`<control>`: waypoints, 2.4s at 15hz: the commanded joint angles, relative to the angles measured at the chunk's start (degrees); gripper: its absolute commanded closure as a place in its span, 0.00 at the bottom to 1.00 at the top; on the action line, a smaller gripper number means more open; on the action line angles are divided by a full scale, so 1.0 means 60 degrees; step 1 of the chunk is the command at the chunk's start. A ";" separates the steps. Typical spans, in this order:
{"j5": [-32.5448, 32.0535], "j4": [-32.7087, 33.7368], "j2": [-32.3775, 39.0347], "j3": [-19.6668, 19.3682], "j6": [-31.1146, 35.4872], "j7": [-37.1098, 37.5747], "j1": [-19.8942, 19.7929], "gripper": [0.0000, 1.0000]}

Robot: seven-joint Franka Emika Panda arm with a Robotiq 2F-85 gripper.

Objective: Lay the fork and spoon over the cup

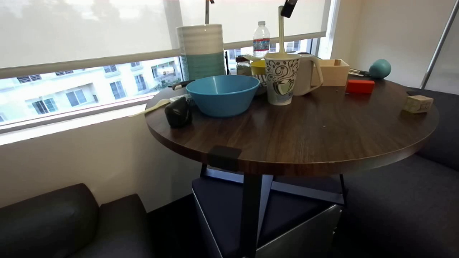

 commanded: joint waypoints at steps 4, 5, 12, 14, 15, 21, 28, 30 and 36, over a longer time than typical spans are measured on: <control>0.0089 0.0078 -0.0157 -0.0035 -0.0180 0.0180 0.0037 0.99; 0.0083 0.0086 -0.0176 -0.0035 -0.0179 0.0185 0.0037 0.99; 0.0066 0.0105 -0.0349 -0.0036 -0.0321 0.0208 0.0059 0.99; 0.0025 0.0100 -0.0390 -0.0025 -0.0390 0.0215 0.0048 0.99; 0.0040 0.0113 -0.0416 -0.0027 -0.0458 0.0212 0.0057 0.99; 0.0047 0.0235 -0.0614 -0.0037 -0.0783 0.0180 0.0084 0.99; 0.0489 0.0642 -0.0832 -0.0156 -0.1273 0.0190 0.0246 0.99; 0.0848 0.0804 -0.0885 -0.0231 -0.1557 0.0196 0.0300 0.99; 0.2624 0.1115 -0.0934 -0.0818 -0.2492 0.0365 0.0330 0.99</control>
